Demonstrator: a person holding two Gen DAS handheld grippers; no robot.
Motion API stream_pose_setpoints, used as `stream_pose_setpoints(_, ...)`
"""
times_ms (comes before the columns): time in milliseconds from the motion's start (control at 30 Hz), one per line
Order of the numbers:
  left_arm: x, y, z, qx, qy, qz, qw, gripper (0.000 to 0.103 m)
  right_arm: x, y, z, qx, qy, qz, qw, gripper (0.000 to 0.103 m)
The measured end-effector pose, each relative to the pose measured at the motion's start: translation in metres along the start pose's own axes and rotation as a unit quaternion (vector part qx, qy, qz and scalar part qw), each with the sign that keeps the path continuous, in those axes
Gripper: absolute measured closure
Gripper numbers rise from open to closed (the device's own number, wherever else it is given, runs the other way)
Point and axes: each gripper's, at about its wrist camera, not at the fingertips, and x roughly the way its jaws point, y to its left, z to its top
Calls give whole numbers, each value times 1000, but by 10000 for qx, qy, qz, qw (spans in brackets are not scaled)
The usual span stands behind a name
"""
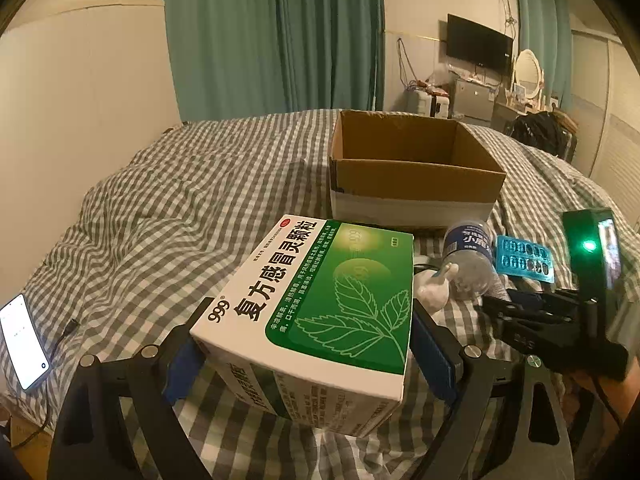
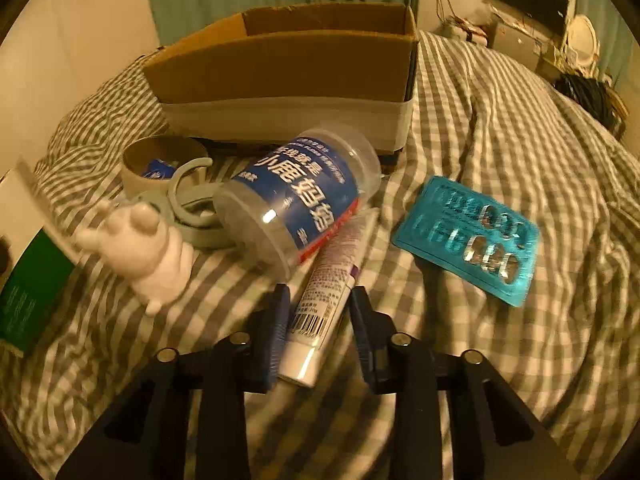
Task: Organize objects
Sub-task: 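Grasp the green medicine box with the left gripper while the right grasps the toothpaste tube, then lower the medicine box into the cardboard box with the left gripper while the right drops the tube in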
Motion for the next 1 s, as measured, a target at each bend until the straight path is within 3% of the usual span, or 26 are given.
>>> stream_pose_setpoints(67, -4, -2, 2, -48, -1, 24, 10000, 11, -12, -5, -6, 9, -97, -30, 9999, 81)
stream_pose_setpoints(300, -41, -13, 23, -97, -363, 26, 9993, 11, -87, -16, -7, -175, -810, 36, 9966, 83)
stream_pose_setpoints(567, -72, -27, 75, -134, -945, -109, 9954, 11, -171, -15, 43, -278, -1833, 246, 9824, 83)
stream_pose_setpoints(800, -56, -39, 152, -120, -1269, -225, 9916, 11, -200, -10, 107, -501, -2428, 296, 9683, 83)
stream_pose_setpoints(1000, 0, -51, 198, -34, -1152, -137, 9932, 13, -172, -10, 167, -607, -2423, 337, 9677, 83)
